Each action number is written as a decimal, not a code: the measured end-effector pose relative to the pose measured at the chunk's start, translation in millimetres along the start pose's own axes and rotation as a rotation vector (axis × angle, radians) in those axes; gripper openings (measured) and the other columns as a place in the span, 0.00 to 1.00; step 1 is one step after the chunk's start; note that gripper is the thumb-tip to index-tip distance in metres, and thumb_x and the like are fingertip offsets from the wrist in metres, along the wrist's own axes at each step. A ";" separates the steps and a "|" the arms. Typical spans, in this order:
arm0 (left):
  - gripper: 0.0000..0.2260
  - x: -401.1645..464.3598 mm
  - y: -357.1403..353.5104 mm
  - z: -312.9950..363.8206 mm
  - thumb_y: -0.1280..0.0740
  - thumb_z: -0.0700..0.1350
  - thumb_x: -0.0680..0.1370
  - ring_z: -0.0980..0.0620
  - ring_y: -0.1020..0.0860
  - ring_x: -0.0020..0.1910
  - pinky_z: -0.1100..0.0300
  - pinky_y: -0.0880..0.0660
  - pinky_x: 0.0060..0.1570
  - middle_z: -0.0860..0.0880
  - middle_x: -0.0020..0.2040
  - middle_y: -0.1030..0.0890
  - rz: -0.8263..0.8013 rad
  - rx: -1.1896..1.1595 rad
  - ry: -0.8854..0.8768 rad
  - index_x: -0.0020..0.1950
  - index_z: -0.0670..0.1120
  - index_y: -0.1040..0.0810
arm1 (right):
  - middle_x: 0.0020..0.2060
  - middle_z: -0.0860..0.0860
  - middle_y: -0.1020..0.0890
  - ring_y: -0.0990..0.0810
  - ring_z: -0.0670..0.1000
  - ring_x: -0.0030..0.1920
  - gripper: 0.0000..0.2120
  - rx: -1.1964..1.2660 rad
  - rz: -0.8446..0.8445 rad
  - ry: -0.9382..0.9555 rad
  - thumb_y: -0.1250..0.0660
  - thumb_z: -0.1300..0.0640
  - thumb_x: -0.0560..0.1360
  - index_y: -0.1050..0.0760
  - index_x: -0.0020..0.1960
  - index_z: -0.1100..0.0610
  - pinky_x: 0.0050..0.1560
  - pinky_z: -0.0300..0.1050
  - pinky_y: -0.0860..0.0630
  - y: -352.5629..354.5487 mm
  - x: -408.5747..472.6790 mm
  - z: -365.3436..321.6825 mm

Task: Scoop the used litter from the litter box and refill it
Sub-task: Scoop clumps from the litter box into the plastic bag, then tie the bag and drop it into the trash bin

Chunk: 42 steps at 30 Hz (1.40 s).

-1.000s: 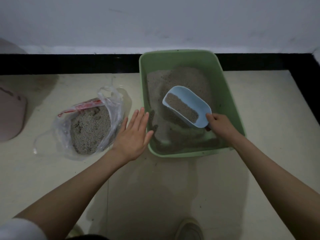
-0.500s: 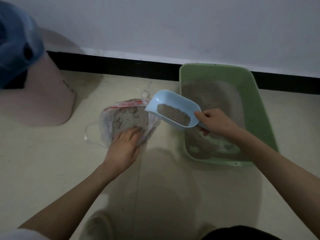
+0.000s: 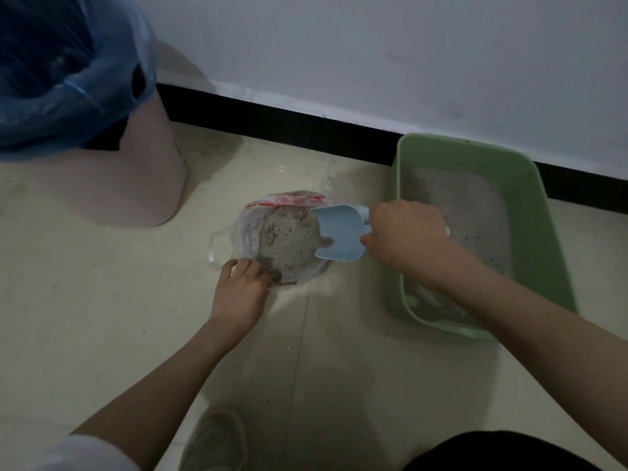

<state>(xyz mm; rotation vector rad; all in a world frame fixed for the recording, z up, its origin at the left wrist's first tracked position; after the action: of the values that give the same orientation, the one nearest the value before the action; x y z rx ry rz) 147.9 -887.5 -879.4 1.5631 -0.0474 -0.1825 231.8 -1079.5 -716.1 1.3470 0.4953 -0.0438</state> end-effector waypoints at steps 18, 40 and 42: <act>0.17 27.4 48.6 52.2 0.45 0.49 0.74 0.42 0.20 0.46 0.53 0.25 0.46 0.44 0.49 0.20 0.043 -0.214 -0.215 0.48 0.43 0.20 | 0.30 0.53 0.25 0.29 0.49 0.29 0.11 1.128 0.367 -0.328 0.30 0.52 0.72 0.22 0.44 0.61 0.27 0.37 0.31 -55.8 -50.8 122.3; 0.25 37.2 20.4 197.8 0.58 0.55 0.82 0.43 0.41 0.73 0.47 0.48 0.71 0.47 0.71 0.32 -0.059 0.085 -0.636 0.73 0.45 0.38 | 0.50 0.67 0.22 0.24 0.65 0.51 0.16 1.118 0.351 -1.109 0.42 0.56 0.80 0.29 0.53 0.70 0.44 0.47 0.34 -295.7 -150.2 277.0; 0.25 37.8 21.0 197.6 0.59 0.55 0.82 0.43 0.41 0.73 0.47 0.48 0.71 0.47 0.71 0.32 -0.058 0.083 -0.636 0.73 0.45 0.38 | 0.50 0.66 0.22 0.24 0.64 0.51 0.18 1.156 0.325 -1.123 0.41 0.52 0.79 0.28 0.54 0.69 0.44 0.47 0.33 -294.4 -150.4 276.8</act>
<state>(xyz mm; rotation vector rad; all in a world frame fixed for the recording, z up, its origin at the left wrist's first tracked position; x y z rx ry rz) 158.2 -1088.6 -859.7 1.5350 -0.5123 -0.7252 93.4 -1446.9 -894.5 2.1932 -0.8502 -0.8715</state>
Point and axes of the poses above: each hand's wrist, its own x-axis towards the middle knuckle, its own y-axis out of the back of the hand, z = x × y, the point moved 2 cm from there along x, towards the middle knuckle
